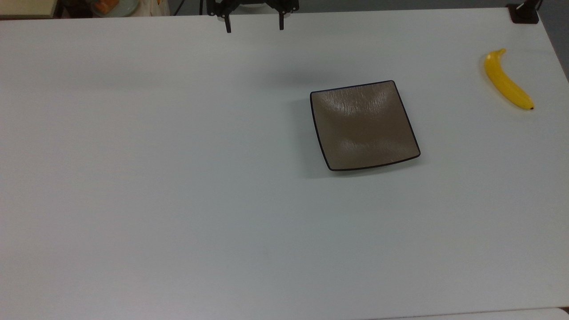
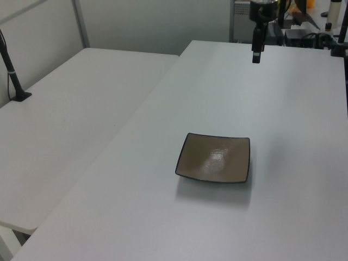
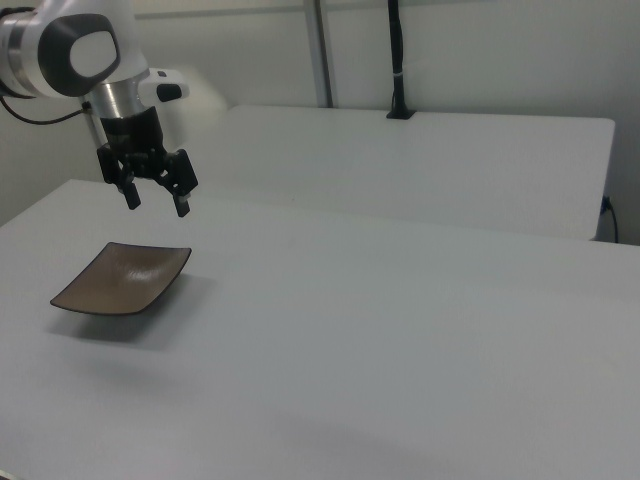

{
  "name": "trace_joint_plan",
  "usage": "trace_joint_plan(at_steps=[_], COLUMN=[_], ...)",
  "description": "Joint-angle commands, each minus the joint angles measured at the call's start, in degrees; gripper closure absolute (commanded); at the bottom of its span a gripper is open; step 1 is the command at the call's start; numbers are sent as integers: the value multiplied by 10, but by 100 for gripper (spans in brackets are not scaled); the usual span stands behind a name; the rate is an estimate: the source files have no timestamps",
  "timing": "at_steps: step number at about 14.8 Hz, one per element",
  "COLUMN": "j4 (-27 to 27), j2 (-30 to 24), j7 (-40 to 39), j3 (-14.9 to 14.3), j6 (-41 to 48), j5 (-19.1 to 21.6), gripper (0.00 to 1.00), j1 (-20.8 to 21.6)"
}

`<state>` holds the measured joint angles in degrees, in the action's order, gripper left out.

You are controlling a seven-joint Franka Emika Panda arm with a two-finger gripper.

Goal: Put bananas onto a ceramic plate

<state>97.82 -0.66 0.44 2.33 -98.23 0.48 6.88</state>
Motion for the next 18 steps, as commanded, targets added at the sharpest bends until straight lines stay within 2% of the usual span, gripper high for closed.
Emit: trace_joint_plan(at_steps=[1,10,18], j4=[13,10,11], j2=[-11,-6,-7], j7=[14,23,16], j3=[-4,-3,0], j6=[7,5,6], j5=[-11,0,-7], gripper=[0,0,0], j1=[7,6,6])
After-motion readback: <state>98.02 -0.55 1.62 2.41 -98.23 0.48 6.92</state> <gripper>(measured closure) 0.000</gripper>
